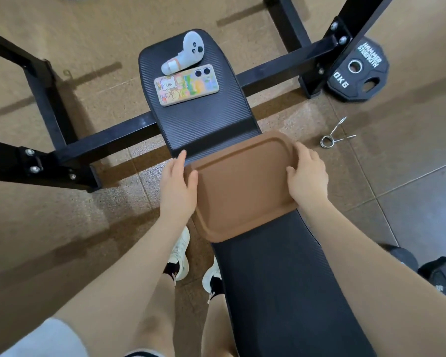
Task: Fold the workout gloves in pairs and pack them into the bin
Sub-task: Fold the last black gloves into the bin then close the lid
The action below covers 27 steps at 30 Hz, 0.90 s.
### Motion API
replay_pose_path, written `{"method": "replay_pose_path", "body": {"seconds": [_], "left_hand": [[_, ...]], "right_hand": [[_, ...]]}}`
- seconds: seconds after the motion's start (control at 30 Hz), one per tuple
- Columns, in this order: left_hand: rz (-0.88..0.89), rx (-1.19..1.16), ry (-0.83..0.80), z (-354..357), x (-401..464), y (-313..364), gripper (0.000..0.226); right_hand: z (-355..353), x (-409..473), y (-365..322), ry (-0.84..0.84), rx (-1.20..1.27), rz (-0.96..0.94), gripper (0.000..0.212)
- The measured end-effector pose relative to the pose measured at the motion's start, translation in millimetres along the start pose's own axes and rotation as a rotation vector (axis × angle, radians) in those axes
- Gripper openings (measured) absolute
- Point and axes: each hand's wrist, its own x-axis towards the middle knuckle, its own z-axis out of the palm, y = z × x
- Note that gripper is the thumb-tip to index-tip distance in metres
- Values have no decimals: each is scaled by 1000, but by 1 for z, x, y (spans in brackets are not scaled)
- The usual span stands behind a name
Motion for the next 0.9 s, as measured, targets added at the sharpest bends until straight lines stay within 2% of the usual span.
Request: {"method": "replay_pose_path", "body": {"seconds": [0.07,0.17,0.27,0.37,0.47,0.5,0.57,0.67,0.73,0.77,0.83,0.9], "left_hand": [[82,94,-29,2,19,9,38],[96,147,-141,11,35,11,35],[202,296,-17,20,38,3,37],[237,335,58,25,36,-3,34],[178,175,105,21,31,0,34],[136,95,141,19,28,1,39],[-65,-131,207,15,13,1,46],[-423,-371,109,17,-28,5,48],[-523,-374,-52,19,-61,3,44],[-568,-409,-115,20,-72,0,40],[-694,-563,-251,20,-83,-8,37],[-765,-708,-331,17,-85,-13,42]], "right_hand": [[3,17,-12,-39,14,-70,49],[10,40,-25,-68,202,-10,38],[18,53,-22,-40,229,57,37],[19,54,-13,36,243,3,35],[12,47,-6,57,345,-13,30],[10,42,-3,75,378,-1,30],[10,24,5,141,334,58,35],[19,-16,23,98,317,251,47],[26,-42,29,-8,491,425,46],[28,-50,31,-53,657,524,43],[26,-61,29,-115,1009,723,37],[22,-60,31,-147,1139,810,31]]}}
